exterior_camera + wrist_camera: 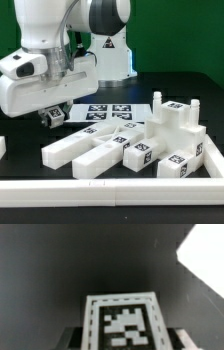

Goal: Assemble chair

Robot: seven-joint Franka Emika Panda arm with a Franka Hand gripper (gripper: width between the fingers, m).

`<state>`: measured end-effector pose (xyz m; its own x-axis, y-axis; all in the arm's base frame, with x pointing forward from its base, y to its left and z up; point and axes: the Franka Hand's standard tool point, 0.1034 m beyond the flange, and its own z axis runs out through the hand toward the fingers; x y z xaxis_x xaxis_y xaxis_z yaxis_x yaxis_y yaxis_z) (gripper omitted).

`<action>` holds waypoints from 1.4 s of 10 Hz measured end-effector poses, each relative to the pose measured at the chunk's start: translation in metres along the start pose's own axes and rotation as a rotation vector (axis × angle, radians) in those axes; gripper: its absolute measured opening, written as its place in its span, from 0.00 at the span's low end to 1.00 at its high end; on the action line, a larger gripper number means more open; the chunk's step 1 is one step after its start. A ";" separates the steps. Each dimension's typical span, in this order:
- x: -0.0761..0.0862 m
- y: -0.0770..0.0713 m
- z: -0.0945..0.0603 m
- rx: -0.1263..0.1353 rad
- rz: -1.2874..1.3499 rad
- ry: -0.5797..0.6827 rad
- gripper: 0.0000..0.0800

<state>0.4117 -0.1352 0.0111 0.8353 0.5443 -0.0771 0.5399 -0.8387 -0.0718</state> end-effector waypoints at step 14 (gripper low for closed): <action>0.069 -0.003 -0.050 0.095 0.932 -0.062 0.81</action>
Offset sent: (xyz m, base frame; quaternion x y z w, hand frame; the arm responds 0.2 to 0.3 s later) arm 0.0000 0.0000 0.0000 0.0000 0.0000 0.0000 1.0000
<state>0.4729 -0.0956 0.0557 0.9183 -0.3436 -0.1968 -0.3569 -0.9335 -0.0356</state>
